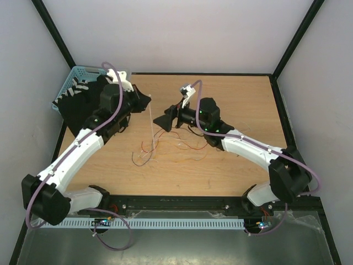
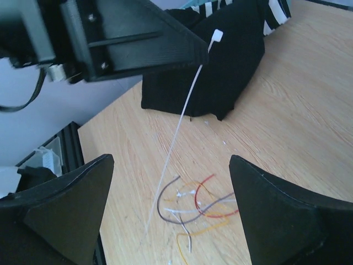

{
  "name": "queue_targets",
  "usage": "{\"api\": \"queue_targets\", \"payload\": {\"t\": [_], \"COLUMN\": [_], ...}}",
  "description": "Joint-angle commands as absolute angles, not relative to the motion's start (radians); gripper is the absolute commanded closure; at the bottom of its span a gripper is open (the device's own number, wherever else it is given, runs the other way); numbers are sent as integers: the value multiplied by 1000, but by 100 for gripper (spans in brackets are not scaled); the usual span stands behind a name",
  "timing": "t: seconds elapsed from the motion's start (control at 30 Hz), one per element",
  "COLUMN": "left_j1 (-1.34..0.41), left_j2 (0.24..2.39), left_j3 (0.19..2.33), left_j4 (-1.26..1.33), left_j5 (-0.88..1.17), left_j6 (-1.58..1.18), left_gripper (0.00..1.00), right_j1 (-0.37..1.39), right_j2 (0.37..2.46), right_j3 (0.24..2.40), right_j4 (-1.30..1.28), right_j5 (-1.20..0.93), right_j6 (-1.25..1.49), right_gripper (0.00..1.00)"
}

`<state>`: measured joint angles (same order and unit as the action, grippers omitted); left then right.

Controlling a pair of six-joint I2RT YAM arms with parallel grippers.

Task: Zip-tie the wires
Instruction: Pick up the ribbon at the center of the board.

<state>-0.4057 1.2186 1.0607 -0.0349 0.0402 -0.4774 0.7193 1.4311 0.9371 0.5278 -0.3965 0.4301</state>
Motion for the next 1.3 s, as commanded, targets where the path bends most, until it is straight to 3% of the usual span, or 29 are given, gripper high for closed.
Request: {"api": "queue_targets", "payload": {"t": [0.0, 0.13, 0.2, 0.27, 0.4, 0.53, 0.6, 0.7, 0.83, 0.9, 1.07, 1.27], "left_j1": [-437, -476, -486, -496, -510, -523, -523, -522, -510, -486, -413, -424], "left_j2": [1168, 1169, 1170, 1169, 1172, 1179, 1176, 1159, 1101, 1076, 1053, 1007], "left_j3": [1056, 1052, 1052, 1052, 1052, 1050, 1049, 1049, 1044, 1036, 956, 893], "left_j4": [17, 22, 23, 24, 24, 24, 24, 22, 25, 56, 329, 568], "left_j5": [15, 10, 3, -3, -8, -13, -6, 20, 101, 211, 577, 747], "left_j6": [-504, -512, -514, -513, -510, -485, -474, -440, -402, -395, -535, -571], "left_gripper": [100, 100, 100, 100, 100, 100, 84, 45, 21, 15, 14, 15], "right_j1": [746, 754, 755, 755, 756, 753, 747, 720, 674, 656, 616, 613], "right_j2": [1487, 1545, 1566, 1583, 1594, 1555, 1535, 1503, 1439, 1400, 1312, 1163], "right_j3": [1016, 1062, 1074, 1082, 1087, 1052, 1034, 990, 913, 887, 878, 870], "right_j4": [600, 600, 598, 601, 586, 571, 547, 542, 550, 549, 506, 477], "right_j5": [-394, -387, -389, -396, -375, -333, -341, -391, -480, -533, -709, -807], "right_j6": [459, 460, 462, 467, 448, 420, 416, 424, 452, 439, 434, 478], "right_gripper": [5, 11, 23, 36, 75, 100, 100, 100, 100, 100, 100, 100]}}
